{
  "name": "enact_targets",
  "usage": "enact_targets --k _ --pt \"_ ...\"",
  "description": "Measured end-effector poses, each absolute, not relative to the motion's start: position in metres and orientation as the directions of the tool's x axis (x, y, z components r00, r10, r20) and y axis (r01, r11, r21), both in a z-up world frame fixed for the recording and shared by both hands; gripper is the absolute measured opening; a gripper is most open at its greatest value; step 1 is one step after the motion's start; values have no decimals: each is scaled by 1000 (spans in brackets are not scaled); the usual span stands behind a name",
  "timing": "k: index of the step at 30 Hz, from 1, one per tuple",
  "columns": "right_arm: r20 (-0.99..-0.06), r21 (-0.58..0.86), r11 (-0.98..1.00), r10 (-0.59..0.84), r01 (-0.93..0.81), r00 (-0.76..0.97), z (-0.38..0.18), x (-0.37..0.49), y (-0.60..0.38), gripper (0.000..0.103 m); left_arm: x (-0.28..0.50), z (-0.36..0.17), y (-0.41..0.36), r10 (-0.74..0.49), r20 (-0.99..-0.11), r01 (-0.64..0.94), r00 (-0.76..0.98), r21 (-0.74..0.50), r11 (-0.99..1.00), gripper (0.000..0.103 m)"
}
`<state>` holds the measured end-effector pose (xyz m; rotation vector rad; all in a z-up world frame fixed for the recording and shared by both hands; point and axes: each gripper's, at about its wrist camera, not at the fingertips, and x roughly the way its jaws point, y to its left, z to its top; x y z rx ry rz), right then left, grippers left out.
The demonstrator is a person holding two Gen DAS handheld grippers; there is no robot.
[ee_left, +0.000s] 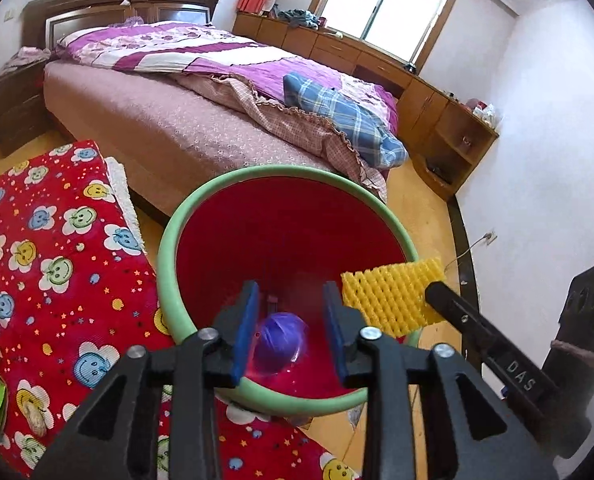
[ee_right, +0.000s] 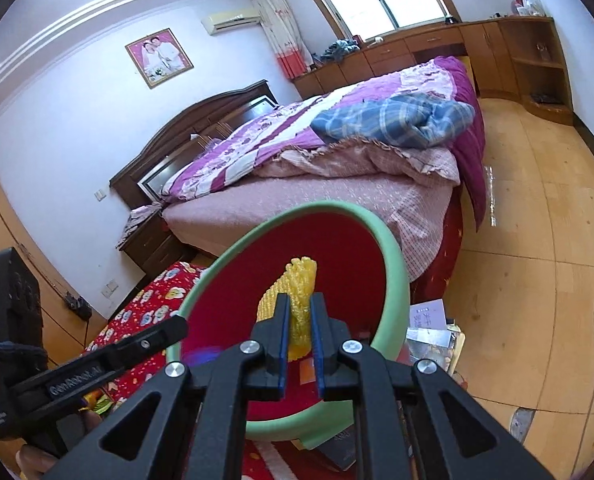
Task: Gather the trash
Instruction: 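Open the left tool and the right tool to drop both items into the bucket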
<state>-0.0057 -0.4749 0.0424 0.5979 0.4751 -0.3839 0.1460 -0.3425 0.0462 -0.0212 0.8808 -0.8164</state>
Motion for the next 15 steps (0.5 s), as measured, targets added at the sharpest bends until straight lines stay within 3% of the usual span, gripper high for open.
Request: enact_targets --k 7,15 --pt "-541 447 762 -186 468 820 33 2 -475 18 152 46 -325 -593 -694 582 407 -303 755 35" --pt "-550 438 785 -151 438 822 34 13 -460 45 149 55 -287 -577 -688 526 440 -324 787 39"
